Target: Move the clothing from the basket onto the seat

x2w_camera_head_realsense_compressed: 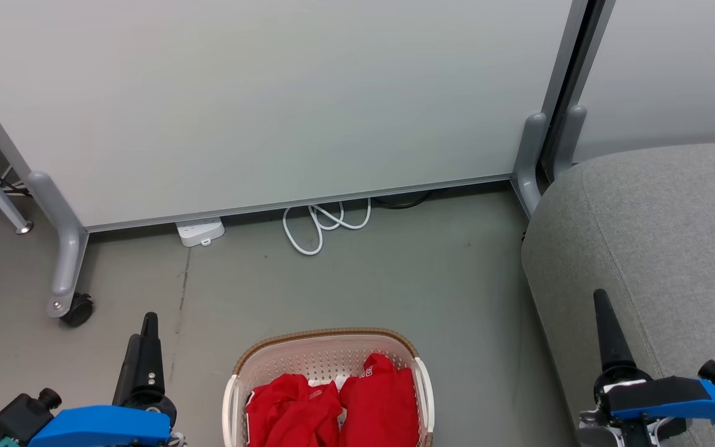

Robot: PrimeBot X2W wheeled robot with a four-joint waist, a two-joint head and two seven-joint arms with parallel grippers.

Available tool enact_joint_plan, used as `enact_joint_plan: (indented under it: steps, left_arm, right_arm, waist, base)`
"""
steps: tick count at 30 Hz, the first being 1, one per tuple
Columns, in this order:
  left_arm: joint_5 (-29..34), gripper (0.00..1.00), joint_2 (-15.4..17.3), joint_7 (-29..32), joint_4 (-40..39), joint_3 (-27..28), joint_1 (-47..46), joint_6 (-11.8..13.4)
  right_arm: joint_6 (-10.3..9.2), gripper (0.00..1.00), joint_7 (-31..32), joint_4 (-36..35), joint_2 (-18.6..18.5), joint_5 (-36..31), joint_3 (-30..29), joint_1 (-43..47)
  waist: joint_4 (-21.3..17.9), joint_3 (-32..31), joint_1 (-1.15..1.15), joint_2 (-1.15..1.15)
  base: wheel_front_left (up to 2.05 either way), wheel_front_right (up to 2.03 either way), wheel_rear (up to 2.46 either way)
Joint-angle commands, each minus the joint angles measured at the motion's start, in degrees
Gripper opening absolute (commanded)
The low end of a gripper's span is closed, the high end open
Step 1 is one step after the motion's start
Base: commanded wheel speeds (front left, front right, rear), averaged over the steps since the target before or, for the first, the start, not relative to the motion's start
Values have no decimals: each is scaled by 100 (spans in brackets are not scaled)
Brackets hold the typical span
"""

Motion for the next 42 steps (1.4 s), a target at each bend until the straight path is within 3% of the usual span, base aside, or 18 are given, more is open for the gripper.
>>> enact_joint_plan:
  steps: [1,18,42]
  left_arm:
    - [244,100,65,-62,-110,-42,-182,30]
    - [1856,100,82,-391,-3,-306,-237,164]
    - [3368,100,100,-755,113,-600,-292,222]
  right_arm:
    - [1,100,-62,-110,-21,-253,54,-151]
    - [1,100,-391,-97,-29,-1915,359,-168]
    - [1,100,-756,-95,-37,-3430,535,-177]
  waist:
    - [1,-1,-1,0]
    - [10,-20,-1,0]
    - [28,-33,-1,0]
  base:
    - [0,0,0]
    - [0,0,0]
    - [0,0,0]
